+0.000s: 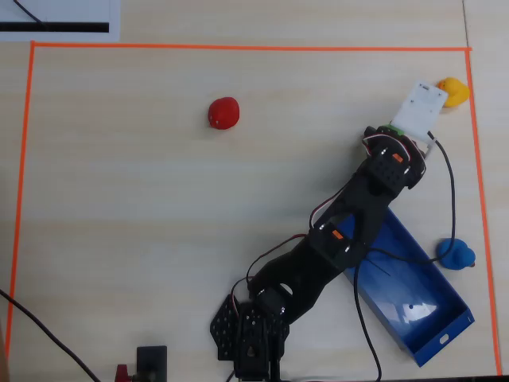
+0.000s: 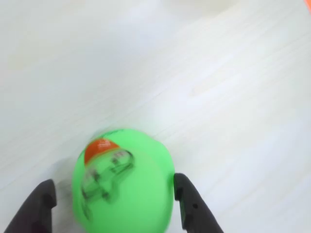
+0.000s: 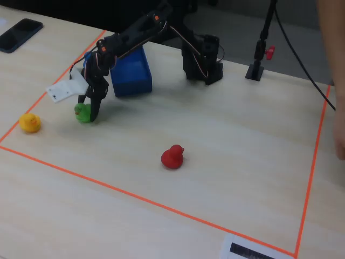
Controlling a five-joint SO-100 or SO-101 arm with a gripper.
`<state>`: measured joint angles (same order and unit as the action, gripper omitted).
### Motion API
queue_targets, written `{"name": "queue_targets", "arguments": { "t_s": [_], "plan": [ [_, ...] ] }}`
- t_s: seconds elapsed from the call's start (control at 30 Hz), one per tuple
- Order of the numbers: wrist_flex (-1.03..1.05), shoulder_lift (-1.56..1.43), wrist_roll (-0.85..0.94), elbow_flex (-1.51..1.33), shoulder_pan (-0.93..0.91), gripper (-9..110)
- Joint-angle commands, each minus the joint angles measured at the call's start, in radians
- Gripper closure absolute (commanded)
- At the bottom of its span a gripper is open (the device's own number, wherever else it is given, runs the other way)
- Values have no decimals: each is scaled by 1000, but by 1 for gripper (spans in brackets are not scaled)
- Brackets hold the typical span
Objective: Grasp green duck and put it into box.
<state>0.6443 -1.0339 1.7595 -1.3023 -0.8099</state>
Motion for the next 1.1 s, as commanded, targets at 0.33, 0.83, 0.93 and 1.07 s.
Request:
{"name": "queue_targets", "arguments": {
  "t_s": [0.33,0.83,0.93,1.07],
  "plan": [
    [-31,71,-11,126,6,80],
    [-21,-64,-15,74,-6,101],
    [15,-152,-34,40,-8,101],
    [110,-313,-66,-9,-21,101]
  ]
}}
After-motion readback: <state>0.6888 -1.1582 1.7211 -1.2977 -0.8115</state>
